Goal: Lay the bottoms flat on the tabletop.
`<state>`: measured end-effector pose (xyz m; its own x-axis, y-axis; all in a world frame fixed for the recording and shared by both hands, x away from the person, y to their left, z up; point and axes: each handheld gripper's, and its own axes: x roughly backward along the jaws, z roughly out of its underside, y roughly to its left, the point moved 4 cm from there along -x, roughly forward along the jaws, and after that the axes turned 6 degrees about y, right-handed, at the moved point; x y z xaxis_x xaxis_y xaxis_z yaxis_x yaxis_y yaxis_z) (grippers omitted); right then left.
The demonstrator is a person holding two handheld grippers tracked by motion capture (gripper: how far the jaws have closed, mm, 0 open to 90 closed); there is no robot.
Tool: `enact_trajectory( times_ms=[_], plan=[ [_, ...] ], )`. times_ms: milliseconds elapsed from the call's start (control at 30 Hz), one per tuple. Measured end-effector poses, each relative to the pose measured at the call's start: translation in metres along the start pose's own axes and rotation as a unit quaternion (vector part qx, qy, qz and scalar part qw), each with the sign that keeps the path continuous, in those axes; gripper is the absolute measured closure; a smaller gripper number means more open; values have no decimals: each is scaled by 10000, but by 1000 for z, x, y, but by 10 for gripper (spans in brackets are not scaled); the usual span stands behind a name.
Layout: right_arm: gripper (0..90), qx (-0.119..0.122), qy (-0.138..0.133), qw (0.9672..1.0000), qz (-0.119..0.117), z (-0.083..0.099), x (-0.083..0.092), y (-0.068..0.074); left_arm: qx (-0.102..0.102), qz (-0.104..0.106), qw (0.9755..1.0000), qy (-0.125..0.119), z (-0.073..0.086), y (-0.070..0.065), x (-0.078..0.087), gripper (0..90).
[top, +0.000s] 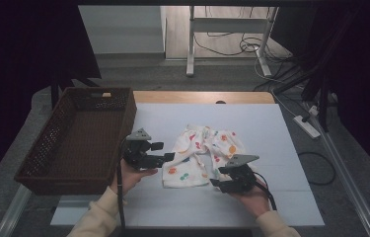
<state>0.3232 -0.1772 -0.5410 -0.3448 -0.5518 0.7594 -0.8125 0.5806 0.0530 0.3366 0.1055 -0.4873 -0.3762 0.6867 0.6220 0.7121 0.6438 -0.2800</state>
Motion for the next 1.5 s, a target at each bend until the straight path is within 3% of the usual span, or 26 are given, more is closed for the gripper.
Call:
enact_trajectory(
  times_ms=[167,333,500,633,833,967,1033,1067,1100,1133,1167,1200,1333,1500],
  plan=[
    [431,280,-33,9994,-217,-12,-11,14,5,2,10000,-6,0,0,0,329],
    [431,362,-30,9986,-378,-20,-19,23,25,19,10000,-22,-1,1,1,330],
    [417,608,201,9967,-497,-31,-44,35,22,31,10000,-39,-2,1,2,331],
    [412,745,348,9955,-477,-36,-57,40,32,32,10000,-61,-2,2,3,330],
    [410,791,498,9945,-478,-35,-63,41,40,30,9999,-89,-2,3,4,330],
    [428,1047,638,9921,-271,-33,-66,44,15,6,9999,-108,-4,3,6,331],
    [518,1056,604,9921,-296,-33,-66,45,19,8,9999,-119,-4,3,6,333],
    [518,1056,604,9921,-296,-33,-66,45,20,5,9999,-121,-4,3,6,333],
    [607,1050,601,9922,-287,-33,-65,45,27,11,9999,-129,-4,4,7,333],
    [607,1050,601,9922,-287,-33,-65,45,33,17,9999,-133,-4,4,7,333],
    [679,1036,594,9924,-310,-33,-65,45,39,17,9999,-135,-4,4,7,333],
    [679,1036,594,9924,-310,-33,-65,45,47,18,9999,-140,-4,5,7,333],
    [823,1008,569,9925,-397,-33,-65,45,42,-5,9999,-156,-4,5,8,333],
    [862,891,534,9935,-456,-33,-64,42,19,-10,9999,-158,-4,3,7,334]
  ],
)
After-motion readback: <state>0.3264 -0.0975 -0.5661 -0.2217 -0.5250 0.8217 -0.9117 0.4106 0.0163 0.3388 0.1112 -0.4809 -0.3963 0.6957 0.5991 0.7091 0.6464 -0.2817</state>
